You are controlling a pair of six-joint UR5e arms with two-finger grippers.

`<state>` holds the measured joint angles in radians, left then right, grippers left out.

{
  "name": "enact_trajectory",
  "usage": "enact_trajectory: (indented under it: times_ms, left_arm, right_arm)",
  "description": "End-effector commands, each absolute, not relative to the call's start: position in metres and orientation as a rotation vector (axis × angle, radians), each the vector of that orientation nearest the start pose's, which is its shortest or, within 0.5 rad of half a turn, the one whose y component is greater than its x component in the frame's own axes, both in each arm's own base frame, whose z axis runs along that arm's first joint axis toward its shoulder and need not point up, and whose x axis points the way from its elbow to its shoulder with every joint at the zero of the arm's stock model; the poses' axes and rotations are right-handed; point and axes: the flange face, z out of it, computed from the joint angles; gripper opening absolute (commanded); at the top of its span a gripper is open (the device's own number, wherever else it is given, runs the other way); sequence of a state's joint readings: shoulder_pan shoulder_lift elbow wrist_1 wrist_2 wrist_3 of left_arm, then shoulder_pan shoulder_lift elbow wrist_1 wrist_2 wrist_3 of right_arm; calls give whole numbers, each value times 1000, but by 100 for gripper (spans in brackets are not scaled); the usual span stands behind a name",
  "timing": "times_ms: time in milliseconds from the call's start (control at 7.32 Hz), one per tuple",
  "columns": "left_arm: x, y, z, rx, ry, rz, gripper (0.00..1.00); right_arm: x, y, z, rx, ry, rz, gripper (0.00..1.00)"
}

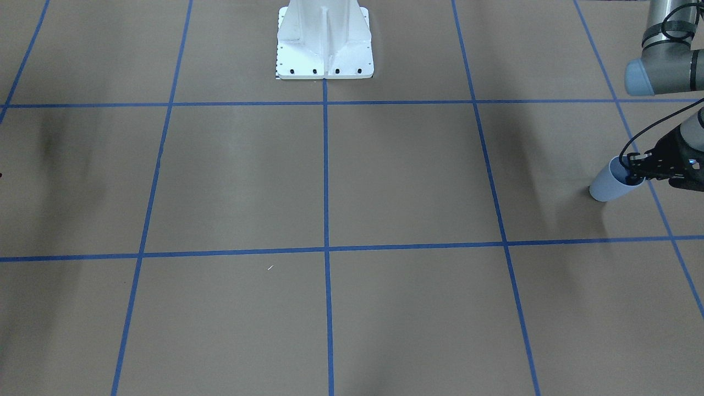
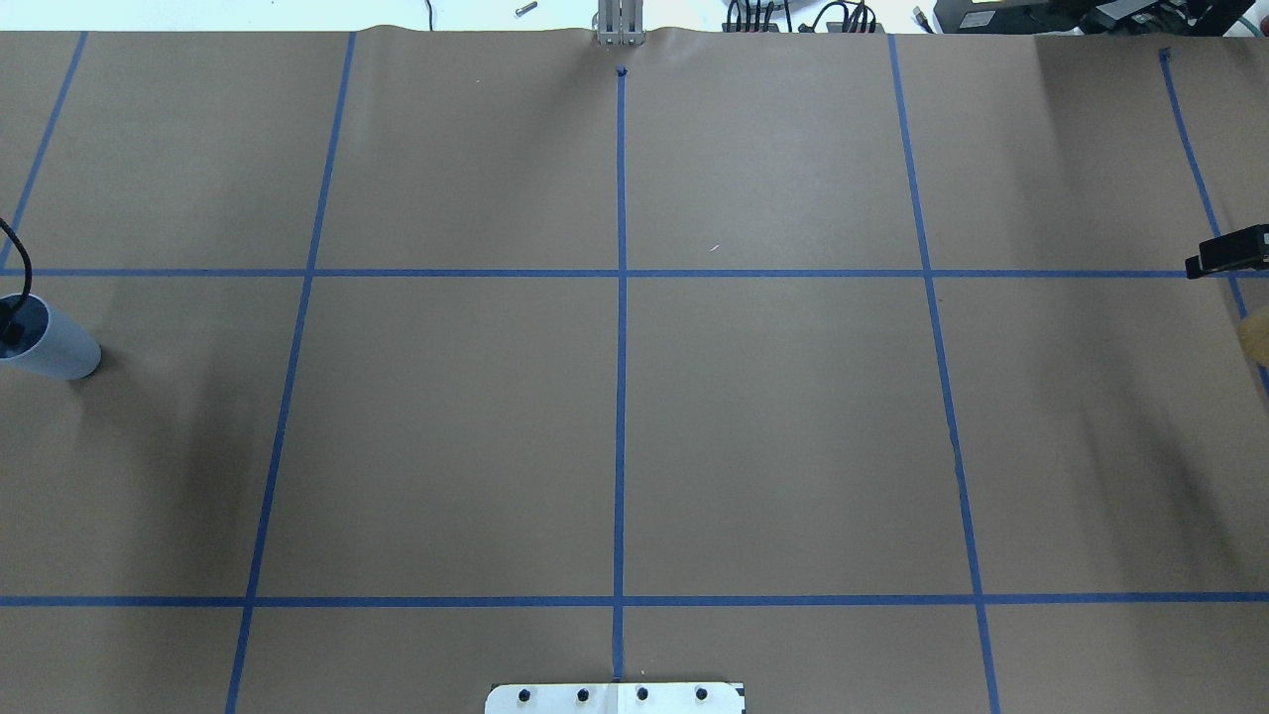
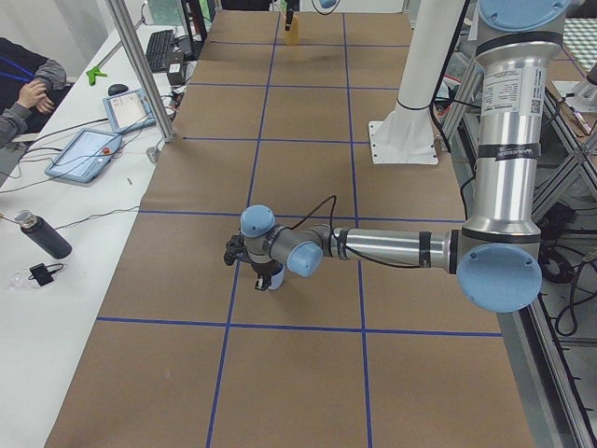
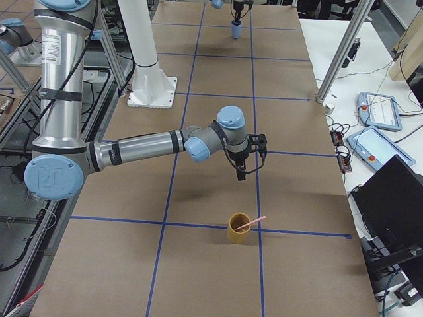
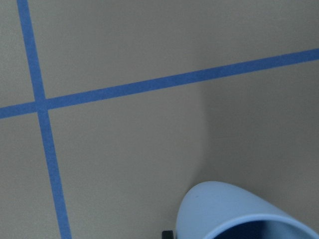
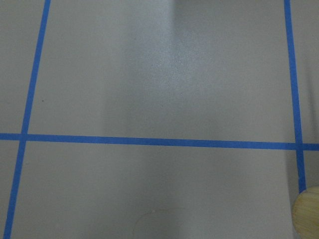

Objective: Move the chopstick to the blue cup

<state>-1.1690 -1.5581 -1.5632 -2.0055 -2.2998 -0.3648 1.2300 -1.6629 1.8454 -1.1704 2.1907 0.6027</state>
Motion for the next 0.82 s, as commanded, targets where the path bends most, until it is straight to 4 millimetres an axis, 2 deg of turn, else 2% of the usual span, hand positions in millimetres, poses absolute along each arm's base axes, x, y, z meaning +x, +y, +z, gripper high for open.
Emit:
enact_trajectory:
  times_ms: [0,137,410,547,683]
  left_arm:
    - [135,-493,587,104,907,204,0]
    - [139,-502,561,102,907,194,0]
    - [158,-545,469,120,922,155,0]
    - [186,-565,412,117,964,78,0]
    - [231,-564,370,103,968,12,0]
  right_arm:
    - [-87,-472,527,229,-791,65,100]
    - [-87,-472,527,230,-792,66,100]
    - [-88,-472,527,230,-792,63,100]
    - [-88,-472,527,230,-792,63,100]
    - [-88,-472,528,228,-792,65,100]
